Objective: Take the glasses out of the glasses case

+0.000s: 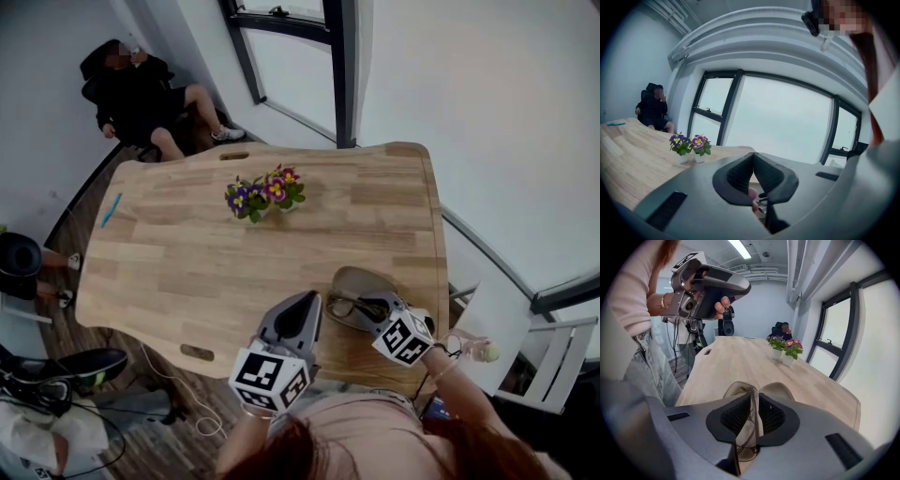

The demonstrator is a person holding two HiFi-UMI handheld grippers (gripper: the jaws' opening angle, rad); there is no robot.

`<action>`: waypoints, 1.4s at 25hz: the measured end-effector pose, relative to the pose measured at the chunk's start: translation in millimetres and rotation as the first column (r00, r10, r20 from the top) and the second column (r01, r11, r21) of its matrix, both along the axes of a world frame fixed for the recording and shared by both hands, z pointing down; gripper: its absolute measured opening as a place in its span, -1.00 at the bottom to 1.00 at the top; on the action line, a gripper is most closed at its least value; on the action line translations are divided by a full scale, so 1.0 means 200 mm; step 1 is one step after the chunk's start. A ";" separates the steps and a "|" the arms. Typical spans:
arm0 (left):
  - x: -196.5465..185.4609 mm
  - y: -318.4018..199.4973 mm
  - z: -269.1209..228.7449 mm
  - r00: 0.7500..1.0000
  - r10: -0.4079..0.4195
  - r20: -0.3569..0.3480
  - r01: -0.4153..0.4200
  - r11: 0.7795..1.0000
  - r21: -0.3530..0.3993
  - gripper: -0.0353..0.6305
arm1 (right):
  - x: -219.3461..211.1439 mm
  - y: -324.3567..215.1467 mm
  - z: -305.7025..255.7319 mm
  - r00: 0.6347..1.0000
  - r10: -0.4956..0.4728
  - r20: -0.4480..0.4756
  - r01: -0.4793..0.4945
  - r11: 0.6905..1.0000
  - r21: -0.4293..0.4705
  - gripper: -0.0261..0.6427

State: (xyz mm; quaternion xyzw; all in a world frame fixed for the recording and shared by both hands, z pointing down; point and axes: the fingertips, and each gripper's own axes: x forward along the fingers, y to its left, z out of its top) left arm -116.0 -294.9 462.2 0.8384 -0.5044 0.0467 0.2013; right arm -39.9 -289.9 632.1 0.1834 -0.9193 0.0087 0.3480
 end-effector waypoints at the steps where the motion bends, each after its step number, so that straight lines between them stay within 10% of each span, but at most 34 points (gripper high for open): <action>1: -0.01 -0.01 0.01 1.000 0.002 0.000 -0.002 1.000 -0.003 -0.89 | -0.01 -0.01 0.01 1.000 -0.007 -0.006 0.007 1.000 -0.003 -0.84; 18: -0.10 -0.14 0.09 1.000 -0.015 -0.021 0.014 0.999 -0.045 -0.89 | -0.04 -0.03 0.24 0.984 -0.101 -0.145 0.089 0.992 -0.090 -0.85; 35: -0.14 -0.11 0.05 0.999 -0.041 -0.029 0.040 0.999 -0.028 -0.89 | -0.03 -0.05 0.07 0.993 -0.062 -0.099 0.064 0.998 0.011 -0.89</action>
